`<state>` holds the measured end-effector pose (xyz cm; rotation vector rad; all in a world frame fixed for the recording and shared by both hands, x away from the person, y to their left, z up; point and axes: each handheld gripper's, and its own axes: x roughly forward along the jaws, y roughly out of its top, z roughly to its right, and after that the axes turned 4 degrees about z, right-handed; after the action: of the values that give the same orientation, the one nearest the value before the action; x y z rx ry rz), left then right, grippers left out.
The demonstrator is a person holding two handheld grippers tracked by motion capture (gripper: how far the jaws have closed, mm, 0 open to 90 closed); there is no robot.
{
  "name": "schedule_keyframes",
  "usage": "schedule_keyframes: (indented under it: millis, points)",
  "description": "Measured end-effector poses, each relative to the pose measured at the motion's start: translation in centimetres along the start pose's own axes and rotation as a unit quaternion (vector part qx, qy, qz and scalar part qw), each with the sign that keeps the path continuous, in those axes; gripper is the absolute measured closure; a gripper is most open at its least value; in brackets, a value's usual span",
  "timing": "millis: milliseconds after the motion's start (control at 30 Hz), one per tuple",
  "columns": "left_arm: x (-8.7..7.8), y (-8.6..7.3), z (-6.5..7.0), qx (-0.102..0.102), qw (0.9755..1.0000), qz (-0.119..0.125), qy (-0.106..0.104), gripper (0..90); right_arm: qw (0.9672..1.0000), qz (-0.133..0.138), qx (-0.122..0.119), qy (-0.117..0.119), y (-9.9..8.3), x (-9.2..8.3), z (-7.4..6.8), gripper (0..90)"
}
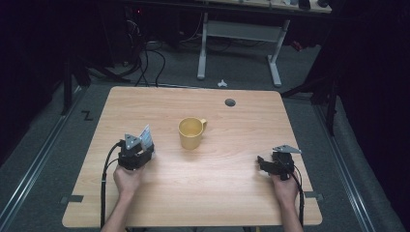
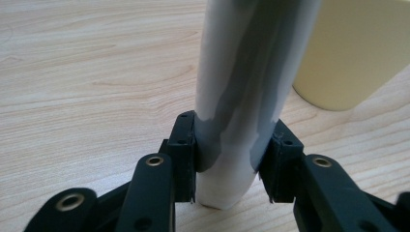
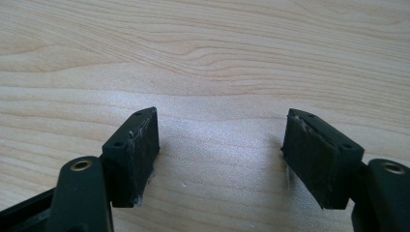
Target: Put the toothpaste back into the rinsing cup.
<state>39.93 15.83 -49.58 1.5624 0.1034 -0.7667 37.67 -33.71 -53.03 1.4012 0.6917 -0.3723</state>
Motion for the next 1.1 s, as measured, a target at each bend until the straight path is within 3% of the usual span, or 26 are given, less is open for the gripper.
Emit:
schedule_keyframes:
  millis: [367,1100]
  points:
    - [-0.4,0.5,0.5,0.015,0.9998,0.000,-0.014,63.4,1.0000,0.000,0.000,0.000,0.0,0.0,0.0,29.1]
    - [-1.5,2.2,1.3,0.018,0.9986,0.012,-0.047,63.3,1.0000,0.000,0.000,0.000,0.0,0.0,0.0,29.1]
